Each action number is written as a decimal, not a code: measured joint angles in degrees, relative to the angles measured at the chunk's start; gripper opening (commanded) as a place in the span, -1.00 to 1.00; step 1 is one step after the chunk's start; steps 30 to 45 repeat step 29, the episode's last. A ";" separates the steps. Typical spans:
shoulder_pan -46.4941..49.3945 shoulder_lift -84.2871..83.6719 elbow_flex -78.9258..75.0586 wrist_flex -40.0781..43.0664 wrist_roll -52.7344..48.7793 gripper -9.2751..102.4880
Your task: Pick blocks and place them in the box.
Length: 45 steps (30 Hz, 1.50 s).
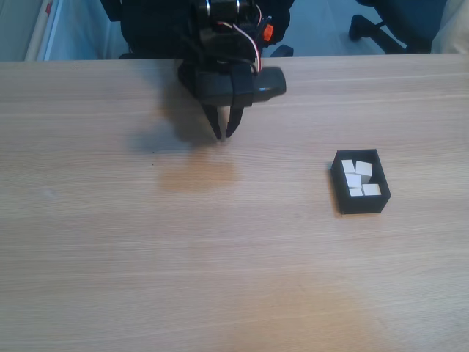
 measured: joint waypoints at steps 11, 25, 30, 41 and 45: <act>3.08 0.00 6.59 -1.49 1.14 -0.82; 3.16 0.00 6.59 -1.49 1.14 -0.74; 3.16 0.00 6.59 -1.49 1.14 -0.74; 3.16 0.00 6.59 -1.49 1.14 -0.74; 3.16 0.00 6.59 -1.49 1.14 -0.74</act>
